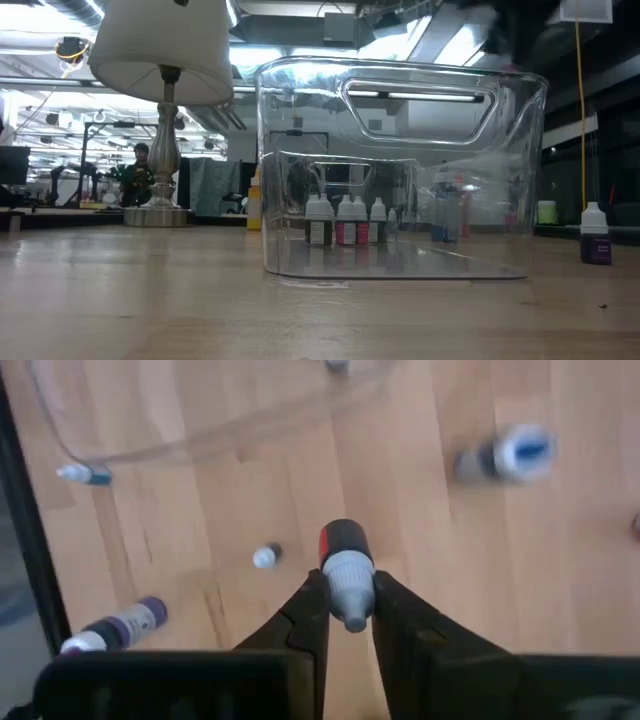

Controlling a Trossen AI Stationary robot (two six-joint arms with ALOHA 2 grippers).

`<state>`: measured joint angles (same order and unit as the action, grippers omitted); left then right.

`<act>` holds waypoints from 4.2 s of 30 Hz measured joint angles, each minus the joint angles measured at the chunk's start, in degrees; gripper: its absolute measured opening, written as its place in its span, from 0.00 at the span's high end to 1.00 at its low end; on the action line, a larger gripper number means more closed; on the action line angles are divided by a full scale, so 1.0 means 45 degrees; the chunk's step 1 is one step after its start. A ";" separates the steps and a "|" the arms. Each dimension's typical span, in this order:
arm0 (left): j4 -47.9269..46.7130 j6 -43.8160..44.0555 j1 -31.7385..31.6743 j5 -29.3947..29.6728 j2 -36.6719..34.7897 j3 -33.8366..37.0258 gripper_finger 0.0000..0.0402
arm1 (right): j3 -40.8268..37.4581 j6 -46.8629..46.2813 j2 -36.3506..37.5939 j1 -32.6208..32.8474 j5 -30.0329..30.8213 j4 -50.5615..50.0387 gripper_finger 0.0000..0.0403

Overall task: Pick & Place food coloring
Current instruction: Put the small red food coloring bottle into the transparent container, then put the small purple food coloring bottle into the transparent container

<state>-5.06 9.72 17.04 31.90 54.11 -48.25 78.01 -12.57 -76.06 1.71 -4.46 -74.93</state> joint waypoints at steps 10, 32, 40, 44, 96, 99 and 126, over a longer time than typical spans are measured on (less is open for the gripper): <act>-0.0264 0.0010 0.0000 -0.0010 0.0000 0.0000 0.85 | 0.4647 0.2341 -0.3991 0.0724 0.0640 -0.1837 0.84; -0.0685 0.0000 0.0000 0.0344 -0.0413 0.0000 0.85 | 0.5797 0.2944 -0.8515 0.1065 -0.0323 0.0444 0.84; -0.0641 -0.0342 0.0000 0.0583 -0.1493 0.0000 0.85 | 0.5797 0.3228 -0.9351 0.1050 -0.0274 0.1237 0.82; -0.0637 -0.0556 0.0024 0.0636 -0.1941 0.0000 0.85 | 0.5797 0.3189 -0.9945 0.1050 -0.0274 0.1270 0.84; -0.1707 -0.0534 0.0024 0.0413 -0.2195 0.0000 0.85 | 0.6244 0.2394 -0.9692 0.0649 0.0615 0.0304 0.66; -0.1777 -0.0534 0.0024 0.0413 -0.2195 0.0000 0.85 | 0.5930 0.2072 -0.8517 0.0826 0.0925 0.0311 0.67; -0.2442 -0.0314 0.0024 0.0573 -0.2195 0.0000 0.85 | -0.2337 -0.3453 0.1231 0.5965 0.2791 0.0836 0.69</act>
<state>-16.05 8.30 17.15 34.48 44.23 -48.25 67.49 -28.10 -70.52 28.56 8.10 -71.17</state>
